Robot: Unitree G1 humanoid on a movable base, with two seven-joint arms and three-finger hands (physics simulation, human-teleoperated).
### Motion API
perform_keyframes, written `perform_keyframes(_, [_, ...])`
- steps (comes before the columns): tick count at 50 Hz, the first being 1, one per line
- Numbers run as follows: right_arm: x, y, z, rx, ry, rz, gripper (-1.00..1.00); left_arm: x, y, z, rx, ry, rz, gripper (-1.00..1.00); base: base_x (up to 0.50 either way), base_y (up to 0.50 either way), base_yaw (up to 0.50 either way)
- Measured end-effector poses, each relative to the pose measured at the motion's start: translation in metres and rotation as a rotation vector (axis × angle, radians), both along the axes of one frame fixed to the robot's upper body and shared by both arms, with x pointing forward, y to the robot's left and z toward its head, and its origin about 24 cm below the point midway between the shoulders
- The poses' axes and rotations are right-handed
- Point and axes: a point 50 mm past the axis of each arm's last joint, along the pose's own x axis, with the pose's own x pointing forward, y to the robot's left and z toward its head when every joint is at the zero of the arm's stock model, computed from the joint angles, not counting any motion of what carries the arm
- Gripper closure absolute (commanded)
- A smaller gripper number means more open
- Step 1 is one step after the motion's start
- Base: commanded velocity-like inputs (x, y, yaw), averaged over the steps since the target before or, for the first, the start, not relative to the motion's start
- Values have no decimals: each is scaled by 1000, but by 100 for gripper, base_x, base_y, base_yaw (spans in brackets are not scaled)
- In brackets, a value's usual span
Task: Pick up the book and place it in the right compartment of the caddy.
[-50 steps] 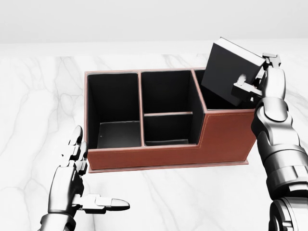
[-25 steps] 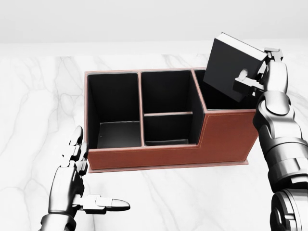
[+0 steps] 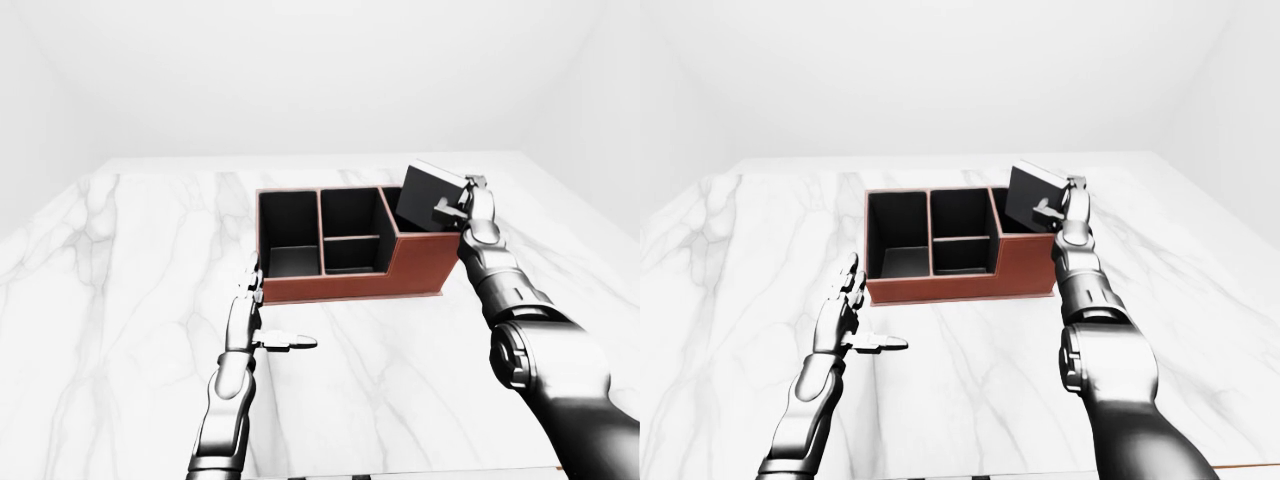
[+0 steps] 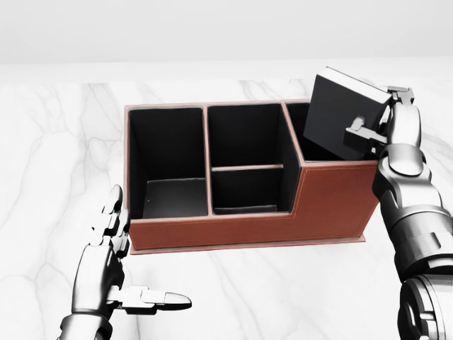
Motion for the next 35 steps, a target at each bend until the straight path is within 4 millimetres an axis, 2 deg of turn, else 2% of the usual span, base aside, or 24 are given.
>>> perform_keyframes(15, [-2,0,-8,-14,32,-6,100,0,0,0,3,-1,0,-100,0,0,0])
perform_keyframes(35, [-2,1,-9,-50,40,0,100,0,-1,-1,4,1,-1,-100,0,0,0])
